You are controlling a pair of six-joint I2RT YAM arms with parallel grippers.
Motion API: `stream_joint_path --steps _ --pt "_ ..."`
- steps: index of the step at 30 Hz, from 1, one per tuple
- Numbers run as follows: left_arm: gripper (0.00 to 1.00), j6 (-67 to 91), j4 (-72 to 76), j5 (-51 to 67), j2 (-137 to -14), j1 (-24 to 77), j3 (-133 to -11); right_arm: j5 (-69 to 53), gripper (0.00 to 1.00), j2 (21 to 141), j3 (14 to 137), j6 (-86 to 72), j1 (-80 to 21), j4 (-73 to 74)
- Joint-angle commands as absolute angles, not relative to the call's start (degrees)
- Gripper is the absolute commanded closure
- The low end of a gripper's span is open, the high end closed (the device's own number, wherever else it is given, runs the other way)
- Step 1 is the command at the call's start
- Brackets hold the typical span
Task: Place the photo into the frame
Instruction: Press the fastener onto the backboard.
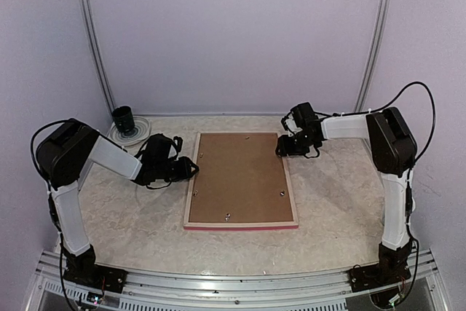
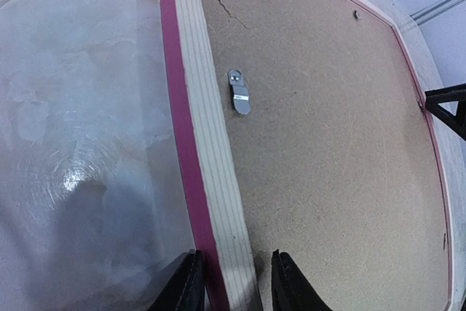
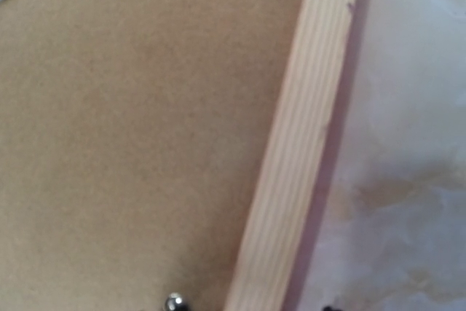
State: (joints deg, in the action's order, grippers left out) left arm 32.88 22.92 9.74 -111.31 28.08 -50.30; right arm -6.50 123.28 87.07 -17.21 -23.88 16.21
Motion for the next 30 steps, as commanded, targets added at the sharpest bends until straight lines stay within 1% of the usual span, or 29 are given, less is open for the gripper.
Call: stream_joint_path --steps 1,10,14,23,30 --pt "0.67 32.15 12.51 9.63 -115.31 28.92 -49.37 -5.87 0.48 122.75 86.47 -16.17 -24.34 15.81" --pt "0.67 32.08 12.22 9.84 -115.28 28.92 -49.51 -4.19 0.48 124.4 88.63 -15.49 -24.76 18.26" --pt "0.67 32.08 12.13 9.84 -115.35 28.92 -49.57 -2.79 0.51 125.12 89.55 -15.43 -25.17 19.32" --pt "0.67 31.99 11.98 9.53 -114.96 28.92 -49.4 -0.84 0.52 126.75 91.4 -15.71 -25.55 21.45" --pt "0.67 31.99 11.95 9.47 -114.87 28.86 -49.41 -0.44 0.59 127.35 91.91 -15.99 -25.58 22.01"
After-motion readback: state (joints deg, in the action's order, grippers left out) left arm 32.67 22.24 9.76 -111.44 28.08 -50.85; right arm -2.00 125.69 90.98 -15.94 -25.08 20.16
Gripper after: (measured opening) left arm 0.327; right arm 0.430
